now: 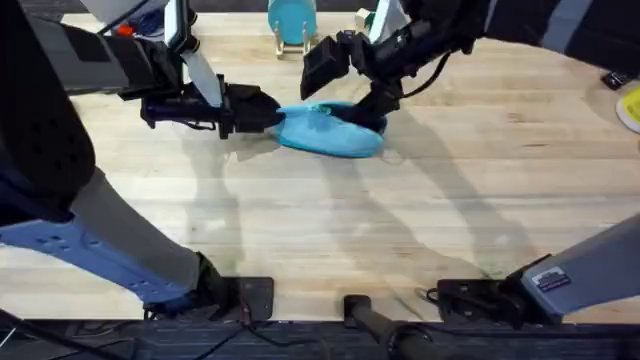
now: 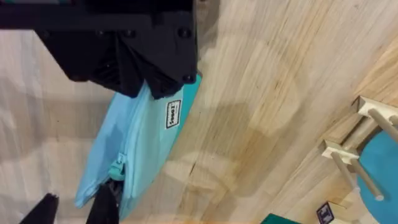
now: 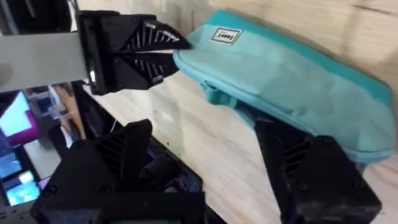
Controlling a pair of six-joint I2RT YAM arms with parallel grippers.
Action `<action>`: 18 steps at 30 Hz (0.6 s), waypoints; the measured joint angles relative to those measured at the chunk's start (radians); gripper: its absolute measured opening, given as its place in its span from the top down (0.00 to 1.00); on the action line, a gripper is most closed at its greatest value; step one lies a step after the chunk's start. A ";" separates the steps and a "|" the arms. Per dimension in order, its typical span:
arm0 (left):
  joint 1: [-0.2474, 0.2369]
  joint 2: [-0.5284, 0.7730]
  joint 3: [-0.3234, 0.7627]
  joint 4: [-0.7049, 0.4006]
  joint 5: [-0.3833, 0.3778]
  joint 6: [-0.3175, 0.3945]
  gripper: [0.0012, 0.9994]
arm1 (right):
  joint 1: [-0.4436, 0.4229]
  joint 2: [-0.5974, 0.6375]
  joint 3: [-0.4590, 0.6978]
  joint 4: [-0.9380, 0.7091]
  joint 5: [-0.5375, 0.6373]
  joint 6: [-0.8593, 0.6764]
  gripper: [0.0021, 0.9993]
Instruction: Unzip the bag, pick up the pens from the table one at a time and place them inside, then zip the bag closed.
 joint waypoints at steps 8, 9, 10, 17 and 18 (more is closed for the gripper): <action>0.000 0.000 0.000 0.000 0.000 0.000 0.96 | 0.002 0.000 0.000 0.028 0.039 0.000 0.00; 0.000 0.000 0.000 0.000 0.000 0.000 0.96 | 0.002 0.000 0.000 0.033 0.042 0.001 0.00; 0.000 0.000 0.000 0.000 0.000 0.000 0.96 | 0.003 0.000 0.000 0.039 0.045 0.000 0.00; 0.000 0.000 0.000 0.000 0.000 0.000 0.96 | 0.033 0.000 0.000 0.070 0.084 0.032 0.00; 0.000 0.000 0.000 0.000 0.000 0.000 0.96 | 0.038 0.000 0.000 0.071 0.089 0.039 0.00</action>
